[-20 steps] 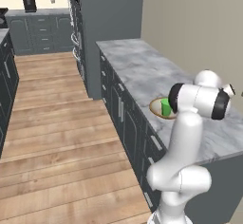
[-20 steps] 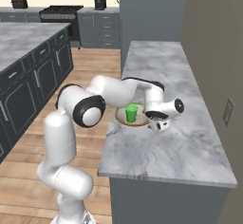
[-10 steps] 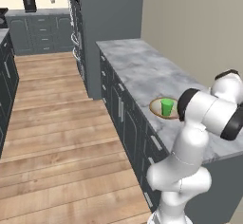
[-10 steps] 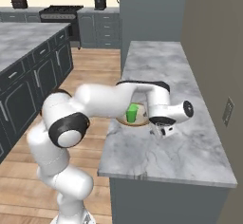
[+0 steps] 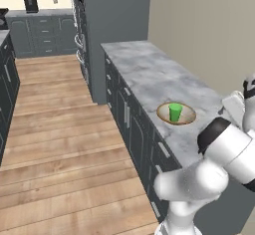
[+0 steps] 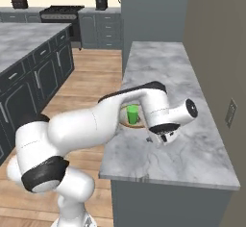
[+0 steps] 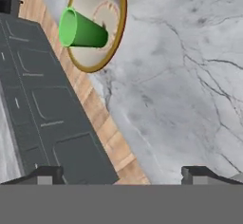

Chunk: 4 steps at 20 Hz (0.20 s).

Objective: Place the cup inside the bowl on the dining table and move the bowl to any counter.

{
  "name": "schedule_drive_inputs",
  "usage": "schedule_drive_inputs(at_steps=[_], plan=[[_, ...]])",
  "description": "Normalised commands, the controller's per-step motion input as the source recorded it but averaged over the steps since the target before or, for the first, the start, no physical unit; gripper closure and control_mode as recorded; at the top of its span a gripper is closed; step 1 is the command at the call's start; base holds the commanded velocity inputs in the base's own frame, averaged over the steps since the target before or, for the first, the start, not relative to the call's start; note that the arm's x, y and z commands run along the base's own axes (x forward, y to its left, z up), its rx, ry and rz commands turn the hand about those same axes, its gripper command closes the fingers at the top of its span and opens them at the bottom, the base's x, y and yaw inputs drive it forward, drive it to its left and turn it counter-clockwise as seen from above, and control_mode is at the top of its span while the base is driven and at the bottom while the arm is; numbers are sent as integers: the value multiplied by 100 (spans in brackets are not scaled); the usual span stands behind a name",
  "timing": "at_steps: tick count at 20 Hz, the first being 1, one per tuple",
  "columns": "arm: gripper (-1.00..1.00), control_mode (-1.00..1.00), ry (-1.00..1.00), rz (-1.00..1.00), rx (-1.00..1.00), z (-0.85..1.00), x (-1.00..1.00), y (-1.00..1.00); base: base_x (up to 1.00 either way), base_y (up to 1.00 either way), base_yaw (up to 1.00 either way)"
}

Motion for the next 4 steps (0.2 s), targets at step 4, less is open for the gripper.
schedule_drive_inputs(at_steps=[4], plan=[[-100,-100,0,18,-8,41,-58,44,0,0,0]])
